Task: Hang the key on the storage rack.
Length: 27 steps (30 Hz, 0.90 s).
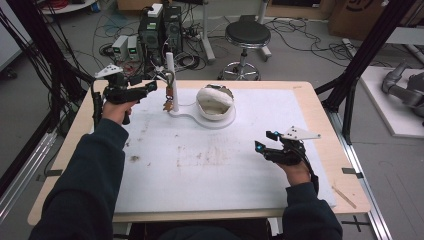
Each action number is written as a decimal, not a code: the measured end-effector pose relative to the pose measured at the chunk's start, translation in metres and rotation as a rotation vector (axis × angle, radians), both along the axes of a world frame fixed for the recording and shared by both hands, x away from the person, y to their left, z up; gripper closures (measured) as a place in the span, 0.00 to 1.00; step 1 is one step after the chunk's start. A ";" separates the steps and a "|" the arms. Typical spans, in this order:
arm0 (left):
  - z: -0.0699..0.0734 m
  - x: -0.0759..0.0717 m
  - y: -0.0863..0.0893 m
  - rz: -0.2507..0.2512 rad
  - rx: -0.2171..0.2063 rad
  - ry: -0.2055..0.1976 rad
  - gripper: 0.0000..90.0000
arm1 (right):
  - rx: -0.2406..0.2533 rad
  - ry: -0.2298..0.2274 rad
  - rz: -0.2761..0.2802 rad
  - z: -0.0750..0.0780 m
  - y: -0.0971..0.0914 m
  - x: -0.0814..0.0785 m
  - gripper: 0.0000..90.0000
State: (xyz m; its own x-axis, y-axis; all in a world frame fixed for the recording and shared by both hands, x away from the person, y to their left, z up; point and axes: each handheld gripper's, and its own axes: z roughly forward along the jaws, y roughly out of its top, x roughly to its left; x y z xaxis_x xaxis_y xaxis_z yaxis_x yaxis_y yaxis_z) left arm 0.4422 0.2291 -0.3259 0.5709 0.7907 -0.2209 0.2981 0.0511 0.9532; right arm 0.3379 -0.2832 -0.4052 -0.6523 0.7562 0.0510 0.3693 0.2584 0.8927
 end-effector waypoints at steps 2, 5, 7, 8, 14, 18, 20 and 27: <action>-0.005 -0.009 0.000 -0.010 0.012 -0.011 0.23 | -0.005 0.000 -0.007 -0.001 -0.001 0.001 0.40; -0.014 -0.021 -0.002 -0.029 0.027 -0.039 0.23 | -0.027 -0.003 -0.018 -0.002 -0.002 0.002 0.39; -0.019 -0.030 -0.004 -0.037 0.042 -0.070 0.23 | -0.045 -0.009 -0.025 -0.002 -0.003 0.001 0.37; -0.022 -0.034 -0.005 -0.040 0.062 -0.081 0.23 | -0.051 -0.007 -0.033 -0.002 -0.003 0.001 0.36; -0.039 -0.059 -0.010 -0.045 0.112 -0.115 0.23 | -0.102 -0.020 -0.063 -0.002 -0.008 0.002 0.30; -0.053 -0.075 -0.014 -0.042 0.129 -0.115 0.23 | -0.104 -0.011 -0.085 -0.003 -0.013 0.004 0.28; -0.060 -0.081 -0.016 -0.033 0.127 -0.112 0.23 | -0.105 -0.008 -0.090 -0.003 -0.015 0.005 0.27; -0.080 -0.097 -0.019 -0.037 0.138 -0.080 0.23 | -0.117 -0.006 -0.101 -0.002 -0.018 0.003 0.27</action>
State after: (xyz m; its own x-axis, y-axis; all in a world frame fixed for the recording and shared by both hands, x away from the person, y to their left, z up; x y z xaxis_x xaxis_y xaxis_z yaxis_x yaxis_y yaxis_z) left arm 0.3455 0.2098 -0.4060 0.6118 0.7884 -0.0645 0.2203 -0.0915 0.9711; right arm 0.3408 -0.3013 -0.4068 -0.5726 0.8186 -0.0446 0.3936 0.3222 0.8610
